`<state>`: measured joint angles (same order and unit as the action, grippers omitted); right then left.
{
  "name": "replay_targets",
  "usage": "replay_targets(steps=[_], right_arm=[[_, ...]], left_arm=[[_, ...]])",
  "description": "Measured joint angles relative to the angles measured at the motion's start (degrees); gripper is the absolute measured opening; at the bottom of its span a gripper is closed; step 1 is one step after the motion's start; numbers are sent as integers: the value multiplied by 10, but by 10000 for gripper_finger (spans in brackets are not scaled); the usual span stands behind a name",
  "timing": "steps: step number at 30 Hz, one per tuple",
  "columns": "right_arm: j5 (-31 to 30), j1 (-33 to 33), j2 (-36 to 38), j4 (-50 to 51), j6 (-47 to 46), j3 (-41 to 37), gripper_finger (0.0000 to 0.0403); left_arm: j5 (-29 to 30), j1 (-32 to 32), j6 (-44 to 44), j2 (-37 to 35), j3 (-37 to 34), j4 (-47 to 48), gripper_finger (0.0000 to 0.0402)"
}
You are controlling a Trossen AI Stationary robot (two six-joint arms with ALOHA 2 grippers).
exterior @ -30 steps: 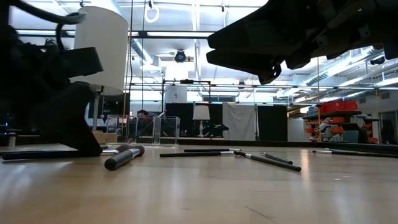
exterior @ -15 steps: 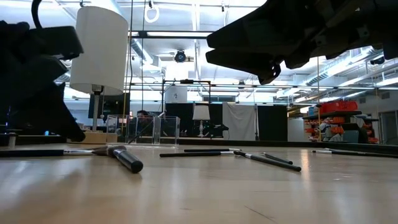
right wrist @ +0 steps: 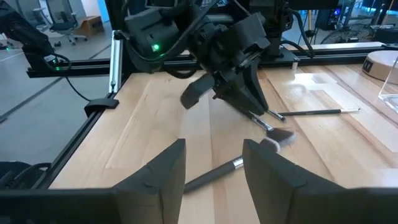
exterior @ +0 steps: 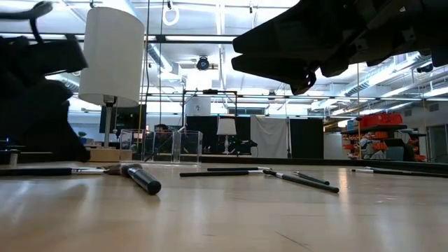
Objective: Put items in baskets/containers
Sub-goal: Put the highlighter brush into the transparent organizer
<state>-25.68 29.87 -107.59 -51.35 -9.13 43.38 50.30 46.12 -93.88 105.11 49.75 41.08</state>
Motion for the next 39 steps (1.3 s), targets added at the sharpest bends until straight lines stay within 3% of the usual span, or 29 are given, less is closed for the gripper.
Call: replay_targets(steps=[6,10,17,19,32,39], right_arm=[[0,0,0,0,-3,0,162],[0,-2,0,0,-4,0,162],[0,-3,0,0,-19,0,162],[0,-3,0,-1,-25,0,162],[0,-3,0,-24,-41,0,162],[0,-4,0,-37,-39,0,162]], left_arm=[[22,26,39,-61,-40,-45,133],[55,48,48,-106,-93,-86,161],[65,54,225,-116,-216,-391,158],[66,48,275,-111,-232,-438,157],[48,47,308,-110,-260,-442,184],[53,59,298,-79,-261,-475,160]])
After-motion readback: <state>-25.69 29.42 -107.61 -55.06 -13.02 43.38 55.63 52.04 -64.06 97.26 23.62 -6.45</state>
